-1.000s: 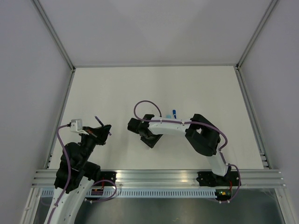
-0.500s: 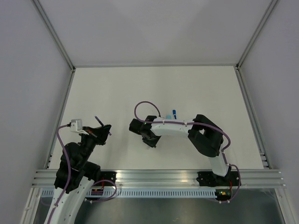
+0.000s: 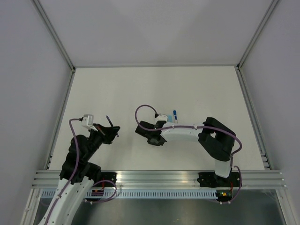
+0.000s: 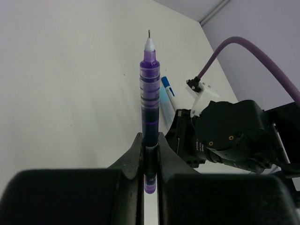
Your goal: Insert the pens into the pen caps
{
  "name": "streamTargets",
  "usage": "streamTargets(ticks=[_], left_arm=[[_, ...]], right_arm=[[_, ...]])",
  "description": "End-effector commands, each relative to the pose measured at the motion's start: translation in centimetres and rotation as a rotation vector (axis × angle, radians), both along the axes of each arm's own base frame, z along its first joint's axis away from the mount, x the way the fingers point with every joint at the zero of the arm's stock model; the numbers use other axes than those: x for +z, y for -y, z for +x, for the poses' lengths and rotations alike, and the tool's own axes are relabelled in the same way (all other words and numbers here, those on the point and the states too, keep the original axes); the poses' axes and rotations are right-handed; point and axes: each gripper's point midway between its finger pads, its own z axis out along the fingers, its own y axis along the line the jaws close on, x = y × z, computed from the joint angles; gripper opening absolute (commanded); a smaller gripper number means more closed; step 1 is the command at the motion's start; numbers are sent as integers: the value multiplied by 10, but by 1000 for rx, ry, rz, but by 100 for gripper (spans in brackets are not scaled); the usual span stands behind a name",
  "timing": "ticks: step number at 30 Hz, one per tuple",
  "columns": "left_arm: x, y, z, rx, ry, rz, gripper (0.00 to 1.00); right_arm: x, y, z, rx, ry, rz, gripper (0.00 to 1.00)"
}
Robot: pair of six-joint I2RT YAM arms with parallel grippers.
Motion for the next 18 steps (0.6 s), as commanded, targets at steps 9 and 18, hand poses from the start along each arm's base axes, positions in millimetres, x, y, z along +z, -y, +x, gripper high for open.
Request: streamTargets(ticks=[9,18], left_arm=[[-14,41,2,-240,-49,14,2],[-45,62,-2,-387,-154,24,2]], right_arm=[[2,4,13,379,106,78,0],[54,2,23,485,253,128,0]])
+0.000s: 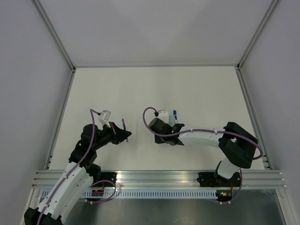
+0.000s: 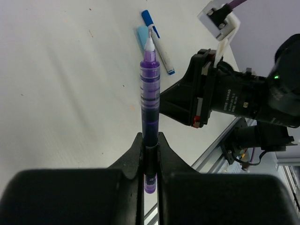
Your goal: Insert the pens into the pen caps
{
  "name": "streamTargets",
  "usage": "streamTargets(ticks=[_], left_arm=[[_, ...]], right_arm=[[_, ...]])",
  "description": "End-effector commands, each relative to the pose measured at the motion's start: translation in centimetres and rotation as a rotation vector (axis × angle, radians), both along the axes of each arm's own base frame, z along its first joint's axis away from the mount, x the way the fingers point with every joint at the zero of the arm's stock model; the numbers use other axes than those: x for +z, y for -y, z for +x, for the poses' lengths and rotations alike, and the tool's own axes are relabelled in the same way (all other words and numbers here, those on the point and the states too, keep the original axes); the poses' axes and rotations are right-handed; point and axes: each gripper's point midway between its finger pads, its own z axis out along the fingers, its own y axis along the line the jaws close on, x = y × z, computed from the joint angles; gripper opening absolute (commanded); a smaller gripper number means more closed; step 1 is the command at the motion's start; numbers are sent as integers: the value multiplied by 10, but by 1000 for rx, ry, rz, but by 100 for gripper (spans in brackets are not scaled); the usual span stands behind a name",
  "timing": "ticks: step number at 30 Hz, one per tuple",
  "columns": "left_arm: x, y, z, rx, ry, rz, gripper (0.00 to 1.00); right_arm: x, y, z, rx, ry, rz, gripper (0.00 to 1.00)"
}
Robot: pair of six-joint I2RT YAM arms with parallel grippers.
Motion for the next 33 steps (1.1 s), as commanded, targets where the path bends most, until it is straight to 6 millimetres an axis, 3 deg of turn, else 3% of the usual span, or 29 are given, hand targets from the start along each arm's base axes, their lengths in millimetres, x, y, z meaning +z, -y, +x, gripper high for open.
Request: streamTargets(ticks=[1,6,8,11,15,17,18,24,28,33], left_arm=[[8,14,-2,-102,43,-27,2],[9,26,-2,-180,57,-45,2],[2,36,-12,-267,34,-53,2],[-8,50,-24,-360,39,-72,2],[8,72,-47,-520,98,-121,2],[14,77,-53,-550,128,-129,2],[15,77,-54,-555,135,-132,2],[24,75,-58,-553,189,-140,2],[26,75,-58,-553,195,-145,2],[30,74,-60,-554,218,-156,2]], right_arm=[[44,-10,15,62,116,49,0],[75,-6,26,64,184,41,0],[96,-7,32,76,228,67,0],[135,-11,42,75,297,132,0],[198,-26,50,96,413,290,0],[218,-32,50,112,448,358,0],[237,-36,48,123,486,429,0],[274,-47,32,179,549,662,0],[280,-57,16,228,515,782,0],[278,-63,13,237,496,826,0]])
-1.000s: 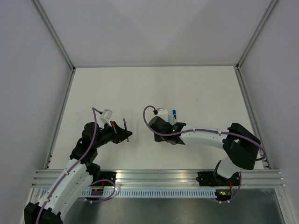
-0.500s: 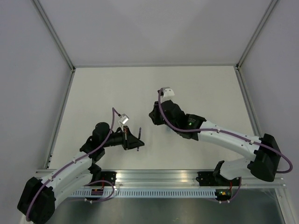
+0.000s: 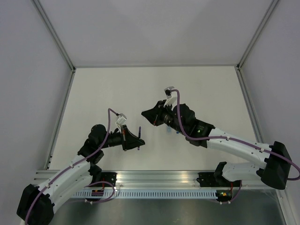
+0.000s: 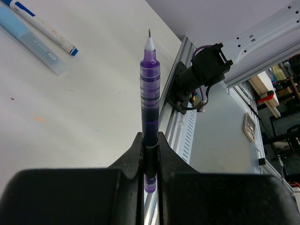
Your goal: Insert the pens into the pen caps
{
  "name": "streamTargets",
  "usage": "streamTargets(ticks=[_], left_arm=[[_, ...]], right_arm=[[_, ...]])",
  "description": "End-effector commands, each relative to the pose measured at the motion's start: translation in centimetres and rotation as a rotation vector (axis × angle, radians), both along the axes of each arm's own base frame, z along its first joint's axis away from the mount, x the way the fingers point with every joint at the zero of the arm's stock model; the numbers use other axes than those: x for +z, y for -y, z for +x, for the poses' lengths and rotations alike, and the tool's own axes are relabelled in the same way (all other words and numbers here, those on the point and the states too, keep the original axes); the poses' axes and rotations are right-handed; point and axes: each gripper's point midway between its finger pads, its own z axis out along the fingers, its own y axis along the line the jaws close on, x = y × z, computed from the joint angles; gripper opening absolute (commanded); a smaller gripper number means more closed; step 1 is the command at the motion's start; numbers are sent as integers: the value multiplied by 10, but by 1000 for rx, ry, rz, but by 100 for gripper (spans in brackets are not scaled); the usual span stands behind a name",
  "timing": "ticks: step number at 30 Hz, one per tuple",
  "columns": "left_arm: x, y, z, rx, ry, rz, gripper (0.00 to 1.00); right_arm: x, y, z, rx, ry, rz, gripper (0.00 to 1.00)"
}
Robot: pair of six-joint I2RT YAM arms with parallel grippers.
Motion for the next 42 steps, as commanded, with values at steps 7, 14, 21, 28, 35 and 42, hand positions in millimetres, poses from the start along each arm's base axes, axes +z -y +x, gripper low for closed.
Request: streamTargets(ticks=[7,14,21,28,35,42], left_arm=[[16,0,-5,-20,103,-46,2],[16,0,-4,-19,100,-45,2],[16,0,-4,-17,103,-46,2],[19,-1,-6,-14,113,-54,2],[20,-4,-2,18,126,-50,2],[20,-4,-1,25,124,-48,2]], right_arm=[[21,-16,-11,72,4,150,0],[16,-20,-13,81,-11,160,0],[12,-27,-16,94,-17,158,0],[2,-27,-20,101,-31,152,0],[-6,-26,-28,109,-35,157,0],[-14,-31,-39,121,-42,171,0]])
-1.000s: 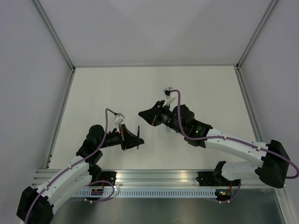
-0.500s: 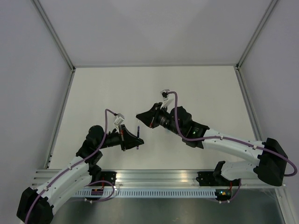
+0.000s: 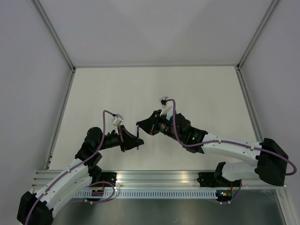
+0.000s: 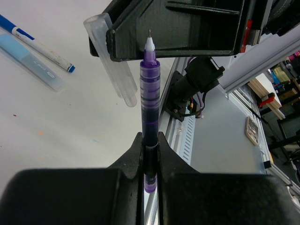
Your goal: Insert the pens into the pen caps
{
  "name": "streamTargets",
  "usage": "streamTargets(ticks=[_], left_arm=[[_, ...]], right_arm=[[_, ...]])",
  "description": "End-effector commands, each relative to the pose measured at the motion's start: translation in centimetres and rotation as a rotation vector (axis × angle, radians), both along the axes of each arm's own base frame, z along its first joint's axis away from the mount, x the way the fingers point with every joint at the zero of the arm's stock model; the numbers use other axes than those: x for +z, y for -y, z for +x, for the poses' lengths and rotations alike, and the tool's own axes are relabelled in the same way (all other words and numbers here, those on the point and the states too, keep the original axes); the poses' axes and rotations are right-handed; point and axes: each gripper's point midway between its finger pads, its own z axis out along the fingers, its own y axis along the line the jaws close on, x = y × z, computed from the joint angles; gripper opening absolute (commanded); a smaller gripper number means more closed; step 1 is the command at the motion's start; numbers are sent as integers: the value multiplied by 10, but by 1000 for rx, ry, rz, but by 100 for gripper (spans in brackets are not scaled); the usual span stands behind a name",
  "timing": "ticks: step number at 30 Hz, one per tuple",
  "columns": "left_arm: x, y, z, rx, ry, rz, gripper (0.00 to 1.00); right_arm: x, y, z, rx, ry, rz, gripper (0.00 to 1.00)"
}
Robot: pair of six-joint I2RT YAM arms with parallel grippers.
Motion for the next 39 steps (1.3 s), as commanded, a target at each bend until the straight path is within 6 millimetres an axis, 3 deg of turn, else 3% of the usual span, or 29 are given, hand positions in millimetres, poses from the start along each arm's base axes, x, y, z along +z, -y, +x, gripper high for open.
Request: streamTargets(ticks=[1,3,9,16,39], left_arm=[[1,0,2,11,40,0,2],[1,0,2,9,42,0,2],[2,-1,1,6,44,-4,2],[2,-1,1,6,44,-3,2],[2,-3,6,49,42,-1,2]], right_arm=[[23,-3,-1,-8,33,75,0],[23,1,3,-34,37,50,0],[51,4,10,-70,78,45,0],[62,0,10,-60,83,53,0],[31,-5,-8,-11,72,52,0]])
